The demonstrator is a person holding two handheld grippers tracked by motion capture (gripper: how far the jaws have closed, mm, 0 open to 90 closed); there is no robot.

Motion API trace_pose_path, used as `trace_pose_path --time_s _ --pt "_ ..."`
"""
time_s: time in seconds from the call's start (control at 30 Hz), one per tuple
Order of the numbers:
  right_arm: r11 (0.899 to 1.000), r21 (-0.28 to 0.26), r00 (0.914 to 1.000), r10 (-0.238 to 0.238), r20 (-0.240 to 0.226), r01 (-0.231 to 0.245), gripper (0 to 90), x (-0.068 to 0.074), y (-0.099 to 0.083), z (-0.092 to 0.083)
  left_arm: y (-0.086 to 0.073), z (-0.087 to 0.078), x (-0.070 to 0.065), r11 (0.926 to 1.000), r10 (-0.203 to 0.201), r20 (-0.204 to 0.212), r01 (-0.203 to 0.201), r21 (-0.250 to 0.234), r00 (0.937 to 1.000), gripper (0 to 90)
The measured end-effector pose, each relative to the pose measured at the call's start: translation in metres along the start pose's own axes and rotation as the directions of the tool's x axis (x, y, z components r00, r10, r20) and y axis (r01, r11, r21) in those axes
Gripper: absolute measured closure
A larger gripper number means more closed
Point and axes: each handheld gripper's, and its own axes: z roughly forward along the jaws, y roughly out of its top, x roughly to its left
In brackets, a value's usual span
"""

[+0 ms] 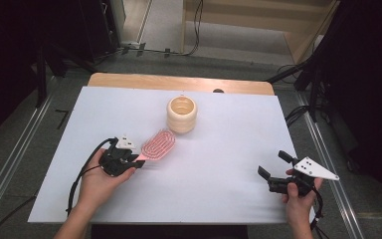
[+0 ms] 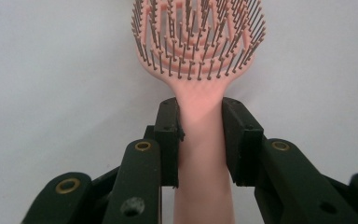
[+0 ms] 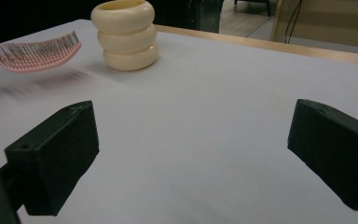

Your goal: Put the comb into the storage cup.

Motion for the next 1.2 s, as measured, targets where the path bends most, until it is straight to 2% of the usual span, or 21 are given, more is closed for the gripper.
trace_pose_path --time_s 0.07,0.17,0.33,0.5,0.73,0.93,1.1,1.2 --pt "1.000 0.000 0.9998 0.002 -0.017 -0.002 0.3 0.004 0.004 0.002 0.001 -0.003 -0.001 0.9997 0.013 -0.005 -0.013 -0.020 0.9999 70.2" --pt "1.000 0.002 0.9993 0.003 -0.037 -0.003 0.3 0.010 0.009 0.006 0.002 -0.006 -0.002 0.9976 0.013 -0.004 -0.013 -0.068 0.9999 70.2" --pt "1.000 0.002 0.9970 0.007 -0.077 -0.007 0.3 0.022 0.019 0.014 0.001 -0.009 -0.005 0.9927 0.020 -0.019 -0.022 -0.119 0.9996 70.2" --pt "0.999 0.003 0.9898 0.041 -0.136 -0.041 0.3 0.033 0.029 0.022 0.001 -0.010 -0.010 0.9839 0.016 -0.025 -0.020 -0.177 0.9996 70.2" --pt "0.996 0.005 0.9734 0.091 -0.210 -0.092 0.3 0.050 0.044 0.031 0.002 -0.010 -0.024 0.9585 0.055 -0.017 -0.057 -0.279 0.9984 70.2" --pt "0.996 0.009 0.9615 0.087 -0.261 -0.088 0.3 0.069 0.057 0.044 0.002 -0.010 -0.034 0.9368 0.072 -0.048 -0.084 -0.340 0.9963 70.2" --pt "0.996 0.021 0.9506 0.090 -0.297 -0.087 0.3 0.085 0.068 0.061 0.001 -0.010 -0.039 0.9261 0.078 -0.057 -0.094 -0.365 0.9953 70.2" --pt "0.995 0.031 0.9394 0.099 -0.328 -0.094 0.3 0.096 0.075 0.071 0.001 -0.010 -0.042 0.9208 0.085 -0.063 -0.102 -0.376 0.9944 70.2"
